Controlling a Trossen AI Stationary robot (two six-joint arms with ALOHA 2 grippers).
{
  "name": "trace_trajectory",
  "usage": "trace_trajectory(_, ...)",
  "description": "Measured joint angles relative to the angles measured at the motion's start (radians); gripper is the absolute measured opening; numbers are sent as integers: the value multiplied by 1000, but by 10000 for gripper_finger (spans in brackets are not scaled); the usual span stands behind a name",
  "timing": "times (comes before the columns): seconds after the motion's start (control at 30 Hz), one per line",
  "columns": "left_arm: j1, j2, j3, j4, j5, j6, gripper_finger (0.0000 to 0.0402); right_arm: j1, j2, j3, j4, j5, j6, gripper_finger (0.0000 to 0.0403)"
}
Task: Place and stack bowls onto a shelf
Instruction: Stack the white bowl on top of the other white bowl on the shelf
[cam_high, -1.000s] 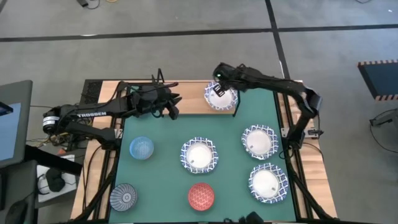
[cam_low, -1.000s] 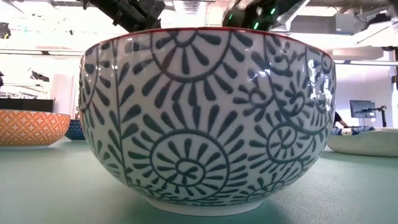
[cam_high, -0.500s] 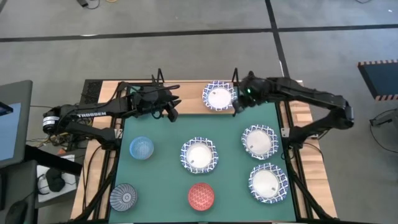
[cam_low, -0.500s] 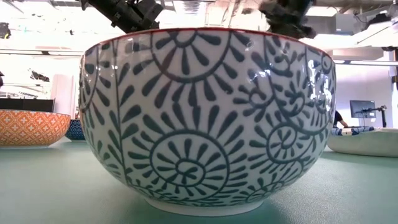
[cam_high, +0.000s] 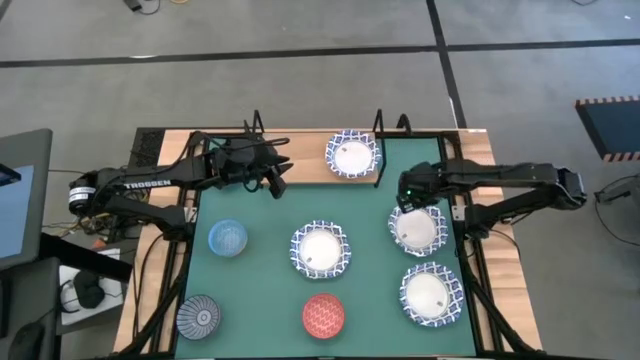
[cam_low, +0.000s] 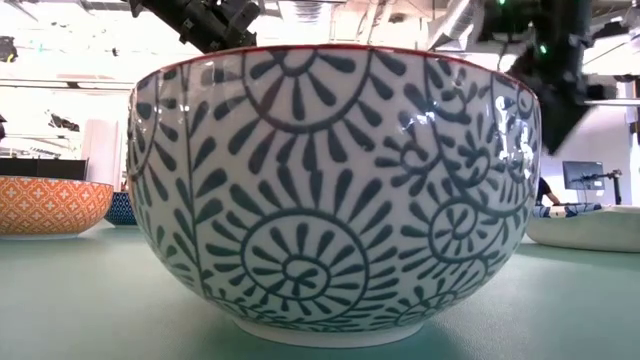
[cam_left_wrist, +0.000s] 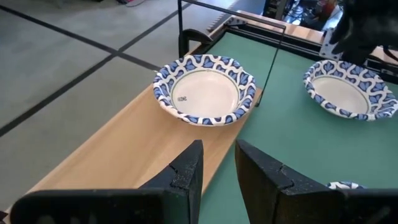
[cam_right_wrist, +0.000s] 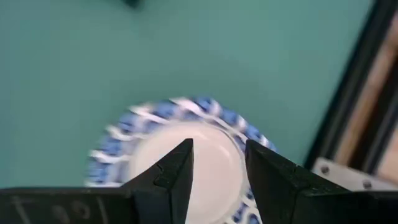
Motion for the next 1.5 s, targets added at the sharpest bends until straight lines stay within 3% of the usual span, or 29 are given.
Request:
trace_trajectory(0.23, 0, 0, 0, -1, 30, -2, 79, -123, 40, -148, -1, -79, -51, 171)
trace_trajectory(0.73, -29, 1, 0, -42, 73, -52, 79, -228, 141, -242, 117, -105, -296, 167)
trace_trajectory(0.87, -29, 1, 0, -39, 73, -82, 76, -235, 170, -250, 138, -107, -322, 131)
trace_trajectory(1.07, -29, 1, 0, -9, 68, -142, 80, -221, 144, -251, 149, -106, -328, 22)
trace_trajectory(1.3, -32, 3, 0, 3, 47, -141, 93, -162, 58, -234, 149, -107, -255, 37)
trace_trajectory(1.5, -32, 56, 0, 79, 53, -140, 94, -82, -1, -165, 186, -107, -204, 21)
